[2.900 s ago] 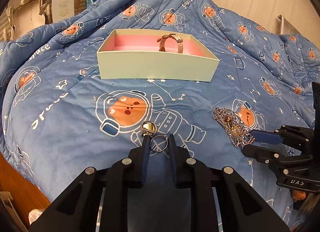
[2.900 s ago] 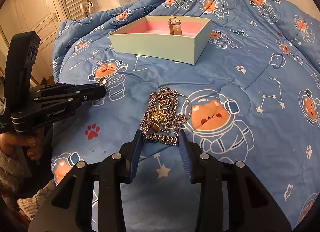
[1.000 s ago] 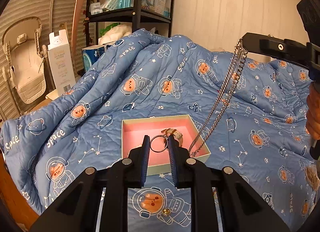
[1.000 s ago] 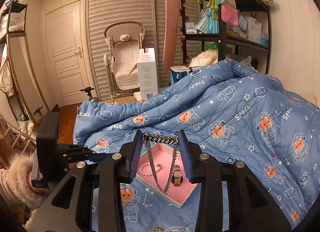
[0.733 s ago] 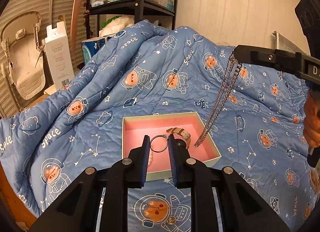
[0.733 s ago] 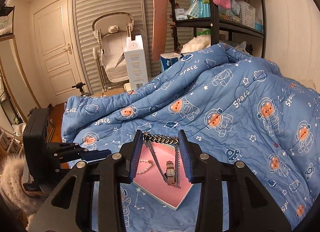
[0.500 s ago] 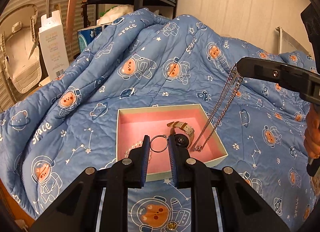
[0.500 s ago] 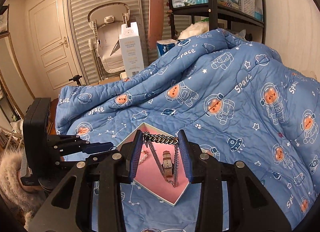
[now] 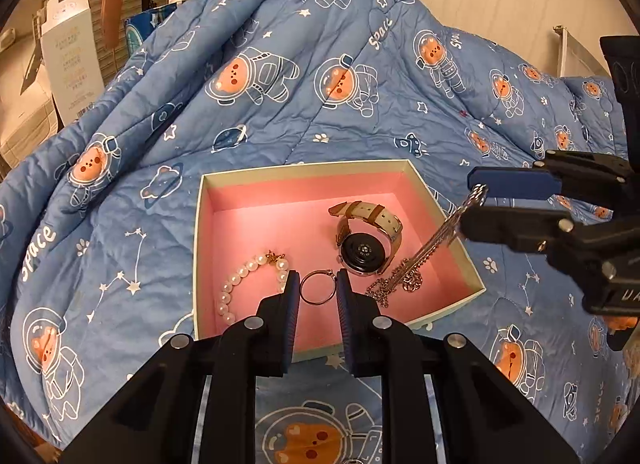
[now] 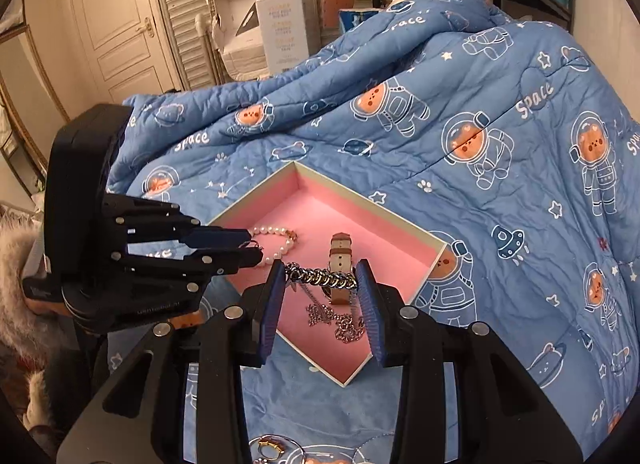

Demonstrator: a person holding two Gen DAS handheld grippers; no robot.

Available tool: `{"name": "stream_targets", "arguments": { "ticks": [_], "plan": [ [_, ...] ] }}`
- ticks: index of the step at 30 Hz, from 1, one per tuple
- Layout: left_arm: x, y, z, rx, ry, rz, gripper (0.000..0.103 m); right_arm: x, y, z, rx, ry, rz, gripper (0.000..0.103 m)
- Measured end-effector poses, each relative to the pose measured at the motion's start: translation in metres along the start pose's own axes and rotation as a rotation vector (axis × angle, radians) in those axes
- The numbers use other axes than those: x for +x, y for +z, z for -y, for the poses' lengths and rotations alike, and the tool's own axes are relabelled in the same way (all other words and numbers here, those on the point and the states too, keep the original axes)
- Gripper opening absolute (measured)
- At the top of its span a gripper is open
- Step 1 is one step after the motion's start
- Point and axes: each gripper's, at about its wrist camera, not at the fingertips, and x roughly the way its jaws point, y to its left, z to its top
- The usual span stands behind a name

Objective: Organize jewelry
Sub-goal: 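Release the ring into the box while the right tool lowers and releases the chain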

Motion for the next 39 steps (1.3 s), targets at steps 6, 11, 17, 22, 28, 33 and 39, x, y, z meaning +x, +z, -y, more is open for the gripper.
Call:
{"name": "stream_targets", "arguments": {
  "ticks": [6, 11, 17, 22, 28, 33, 39],
  "plan": [
    [0.018, 0.007, 0.000, 0.033, -0.044, -0.053, 0.018, 0.030, -0.004, 0.000, -0.085, 0.012, -0.115, 0.037],
    [0.037, 0.012, 0.000, 0.067, -0.072, -0.130, 0.018, 0.055, -0.004, 0.004, -0.124, 0.031, -0.226, 0.037],
    [0.057, 0.013, 0.006, 0.148, -0.074, -0.221, 0.018, 0.075, -0.003, 0.001, -0.186, 0.032, -0.311, 0.037],
    [0.071, 0.014, 0.004, 0.163, -0.076, -0.273, 0.018, 0.087, -0.001, 0.002, -0.183, 0.046, -0.355, 0.037],
    [0.082, 0.015, 0.002, 0.176, -0.058, -0.314, 0.018, 0.096, -0.001, 0.005, -0.168, 0.046, -0.372, 0.037],
    [0.082, 0.016, -0.002, 0.157, -0.070, -0.308, 0.019, 0.100, -0.002, 0.009, -0.161, 0.049, -0.372, 0.037],
    [0.073, 0.014, -0.004, 0.138, -0.074, -0.277, 0.032, 0.098, -0.003, 0.007, -0.165, 0.050, -0.358, 0.039]
  ]
}}
